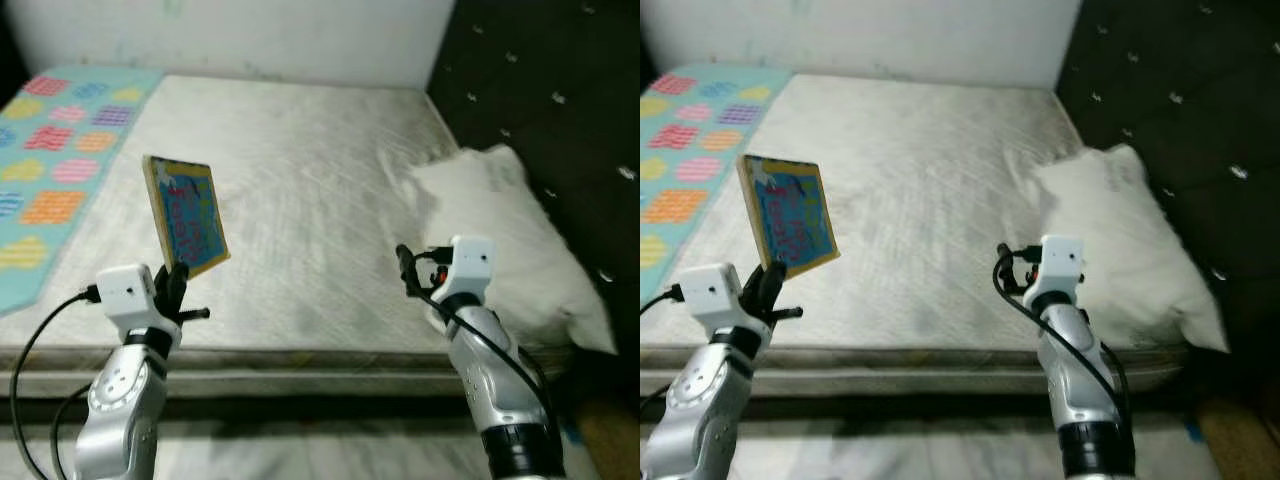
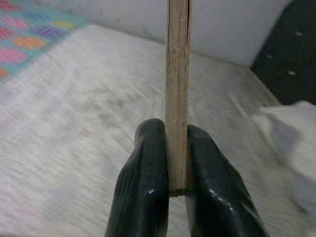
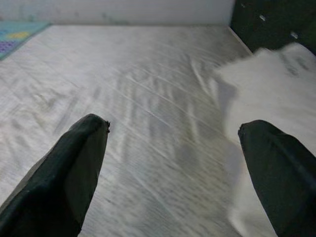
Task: Clean up the room
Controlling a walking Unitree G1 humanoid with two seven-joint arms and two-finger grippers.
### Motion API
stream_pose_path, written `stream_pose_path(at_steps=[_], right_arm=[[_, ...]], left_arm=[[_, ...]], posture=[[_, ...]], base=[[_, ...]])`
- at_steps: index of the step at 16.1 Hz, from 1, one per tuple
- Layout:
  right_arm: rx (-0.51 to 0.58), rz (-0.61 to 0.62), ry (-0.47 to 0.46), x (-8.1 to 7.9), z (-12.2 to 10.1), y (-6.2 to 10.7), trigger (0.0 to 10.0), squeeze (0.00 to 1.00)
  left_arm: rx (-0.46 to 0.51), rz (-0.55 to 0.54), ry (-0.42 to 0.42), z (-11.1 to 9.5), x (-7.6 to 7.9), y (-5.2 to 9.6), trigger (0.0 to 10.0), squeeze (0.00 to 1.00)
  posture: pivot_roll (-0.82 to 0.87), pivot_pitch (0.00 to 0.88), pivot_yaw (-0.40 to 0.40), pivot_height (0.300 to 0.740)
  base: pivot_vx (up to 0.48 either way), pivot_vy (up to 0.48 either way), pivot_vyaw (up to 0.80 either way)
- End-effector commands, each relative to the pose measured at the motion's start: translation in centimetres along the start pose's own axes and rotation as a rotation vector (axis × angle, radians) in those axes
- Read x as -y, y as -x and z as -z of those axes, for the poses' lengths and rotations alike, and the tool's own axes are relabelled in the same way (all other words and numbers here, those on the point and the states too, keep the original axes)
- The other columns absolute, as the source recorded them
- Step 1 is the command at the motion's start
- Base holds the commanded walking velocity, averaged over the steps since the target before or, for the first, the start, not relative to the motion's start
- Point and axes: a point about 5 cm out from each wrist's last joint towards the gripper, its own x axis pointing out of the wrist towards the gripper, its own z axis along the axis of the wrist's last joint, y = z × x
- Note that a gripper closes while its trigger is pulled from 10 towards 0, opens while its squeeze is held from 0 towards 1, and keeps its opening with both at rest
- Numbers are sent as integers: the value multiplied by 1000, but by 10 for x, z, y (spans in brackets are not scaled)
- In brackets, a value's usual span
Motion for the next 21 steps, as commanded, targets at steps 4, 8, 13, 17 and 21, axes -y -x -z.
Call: stream_pose_path(at_steps=[4,8,13,17,21], right_arm=[[17,14,7,5,-4,-1,10000,0],[19,17,10,5,-4,-1,10000,0],[21,15,14,4,-3,-1,10000,0],[21,19,15,4,-3,-2,10000,0],[23,24,6,6,-3,-2,10000,0]], left_arm=[[71,48,2,-12,8,-3,10000,0],[84,86,25,-14,11,-2,10000,0],[88,105,30,-14,13,-2,10000,0],[83,115,35,-14,13,-2,10000,0],[73,113,36,-12,13,-2,10000,0]], posture=[[20,78,-42,740],[20,76,-41,740],[21,77,-41,740],[22,77,-43,740],[22,76,-43,740]], base=[[0,0,0],[0,0,0],[334,0,0],[378,0,0],[393,0,0]])
